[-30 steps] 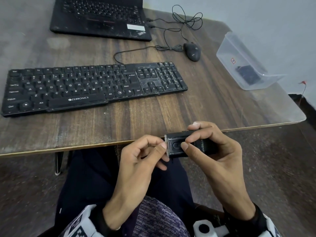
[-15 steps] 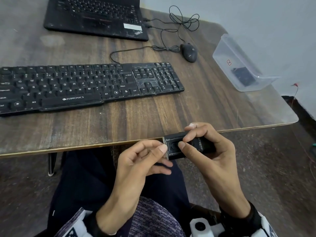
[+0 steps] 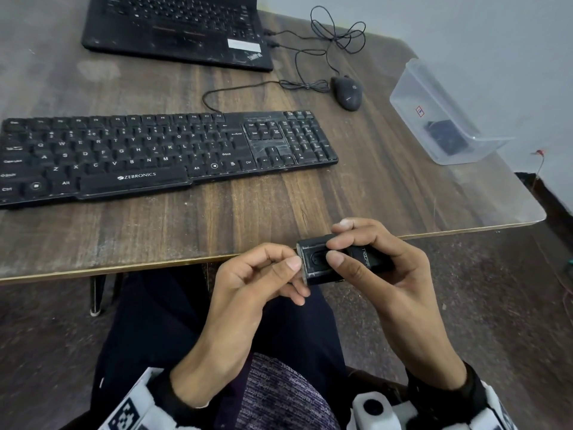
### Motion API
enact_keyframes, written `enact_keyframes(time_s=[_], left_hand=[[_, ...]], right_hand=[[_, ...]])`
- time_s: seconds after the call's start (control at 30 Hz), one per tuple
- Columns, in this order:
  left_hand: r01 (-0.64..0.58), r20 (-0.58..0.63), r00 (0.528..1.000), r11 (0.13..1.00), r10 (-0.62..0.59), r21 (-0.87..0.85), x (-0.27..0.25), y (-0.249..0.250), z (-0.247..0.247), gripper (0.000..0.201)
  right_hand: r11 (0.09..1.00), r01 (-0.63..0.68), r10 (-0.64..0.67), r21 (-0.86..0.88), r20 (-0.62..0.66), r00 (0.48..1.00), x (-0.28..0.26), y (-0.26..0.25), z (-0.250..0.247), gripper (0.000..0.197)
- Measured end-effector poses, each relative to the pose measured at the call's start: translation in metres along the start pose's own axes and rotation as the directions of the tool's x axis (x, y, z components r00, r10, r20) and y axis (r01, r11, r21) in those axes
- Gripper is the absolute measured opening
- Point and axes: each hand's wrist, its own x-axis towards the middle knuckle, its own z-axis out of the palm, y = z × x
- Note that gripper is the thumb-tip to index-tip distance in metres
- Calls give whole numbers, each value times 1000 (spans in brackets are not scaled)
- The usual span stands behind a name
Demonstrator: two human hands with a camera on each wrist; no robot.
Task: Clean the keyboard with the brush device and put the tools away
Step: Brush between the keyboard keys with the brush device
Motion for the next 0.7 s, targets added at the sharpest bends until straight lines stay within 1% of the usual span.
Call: enact_keyframes(time_s=[0.1,0.27,0.33,0.4,0.43,0.5,0.57,0.6,0.63,0.7], left_hand=[[-25,-19,1000,1000,25,7,-1,0,1,18],[-31,-71,997,996,36,82,-3,1,3,24],[-31,-72,997,993,39,111,-2,2,2,23],[-16,-79,997,994,25,110,-1,0,2,20],[7,-84,997,996,1,89,0,-1,2,19],[95,-76,993,995,-95,-6,3,-6,2,22],[194,-24,980,969,-199,-154,5,-9,5,27],[228,7,973,947,-233,-227,6,-10,6,30],[251,36,967,926,-251,-281,8,-11,7,32],[264,83,964,903,-251,-337,9,-13,9,35]], right_hand=[[999,-2,3,33,-14,1000,1,0,0,8],[1000,-5,5,23,-10,1000,2,0,-2,8],[1000,0,0,-11,6,1000,2,-4,-2,8],[995,37,-34,-95,30,999,3,-8,-3,9],[985,70,-63,-159,48,997,4,-12,-4,10],[938,157,-131,-308,104,986,7,-22,-6,11],[860,254,-194,-442,178,965,12,-35,-9,12],[820,292,-212,-492,213,954,14,-40,-10,13],[789,317,-218,-527,243,945,16,-44,-11,14],[760,331,-194,-560,291,937,21,-46,-11,17]])
